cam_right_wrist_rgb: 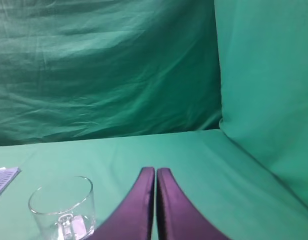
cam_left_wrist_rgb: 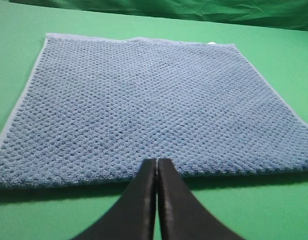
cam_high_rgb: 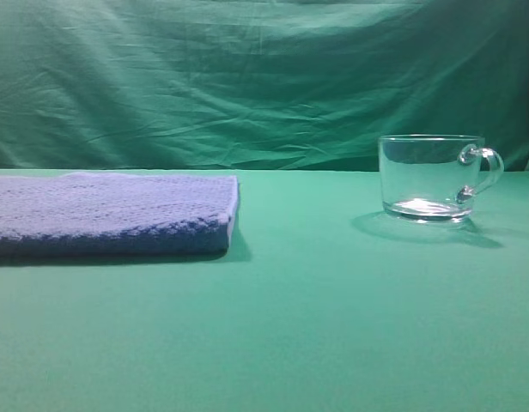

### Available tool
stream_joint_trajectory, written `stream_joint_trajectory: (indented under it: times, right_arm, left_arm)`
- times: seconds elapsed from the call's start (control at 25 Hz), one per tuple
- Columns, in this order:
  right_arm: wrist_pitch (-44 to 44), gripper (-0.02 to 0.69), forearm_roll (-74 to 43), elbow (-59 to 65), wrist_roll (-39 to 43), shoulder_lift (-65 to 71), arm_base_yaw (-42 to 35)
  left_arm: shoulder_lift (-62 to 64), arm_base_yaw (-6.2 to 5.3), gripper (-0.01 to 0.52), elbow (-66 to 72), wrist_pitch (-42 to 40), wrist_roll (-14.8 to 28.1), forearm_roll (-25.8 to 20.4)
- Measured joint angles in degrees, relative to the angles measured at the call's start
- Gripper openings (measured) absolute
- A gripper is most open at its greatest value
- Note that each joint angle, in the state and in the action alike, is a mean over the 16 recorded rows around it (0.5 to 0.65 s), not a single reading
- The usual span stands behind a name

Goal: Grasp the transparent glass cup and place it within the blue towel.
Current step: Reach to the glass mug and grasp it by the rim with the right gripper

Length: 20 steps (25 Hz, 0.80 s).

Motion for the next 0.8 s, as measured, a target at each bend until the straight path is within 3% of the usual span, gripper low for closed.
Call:
stream_joint_trajectory:
  times: [0.28,0.56,0.8]
  right_arm:
    - [12.0,0.0,0.2,-12.4,-4.3,17.6,0.9]
    - [18.1,0.005,1.5,-19.9,-8.8,32.6,2.2]
    - [19.6,0.097,3.1,-23.7,-13.3,43.5,4.3]
  left_arm:
    - [0.0,0.0,0.0,0.0,0.0,0.0,0.0]
    - [0.0,0.0,0.0,0.0,0.0,0.0,0.0]
    - [0.0,0.0,0.0,0.0,0.0,0.0,0.0]
